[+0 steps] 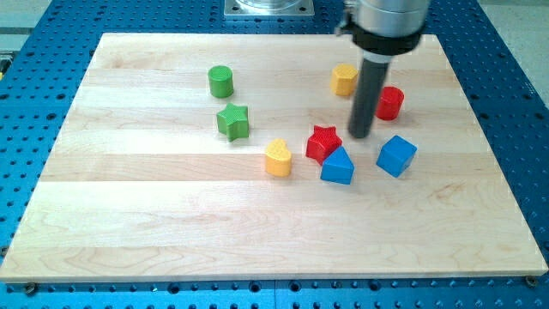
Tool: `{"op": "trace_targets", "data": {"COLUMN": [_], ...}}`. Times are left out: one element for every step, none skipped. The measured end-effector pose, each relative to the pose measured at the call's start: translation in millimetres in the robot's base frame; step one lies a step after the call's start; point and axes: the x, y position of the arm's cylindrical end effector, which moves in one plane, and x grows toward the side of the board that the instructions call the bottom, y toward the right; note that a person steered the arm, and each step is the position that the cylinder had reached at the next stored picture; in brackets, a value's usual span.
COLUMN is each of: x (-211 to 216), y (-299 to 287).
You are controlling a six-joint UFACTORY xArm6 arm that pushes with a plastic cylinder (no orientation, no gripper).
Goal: Move your arm to the right side of the red circle
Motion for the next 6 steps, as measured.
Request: {"op": "trace_targets", "data": {"x": [0, -35, -59, -60, -45, -14], "y": [69, 92, 87, 70, 45, 22]}}
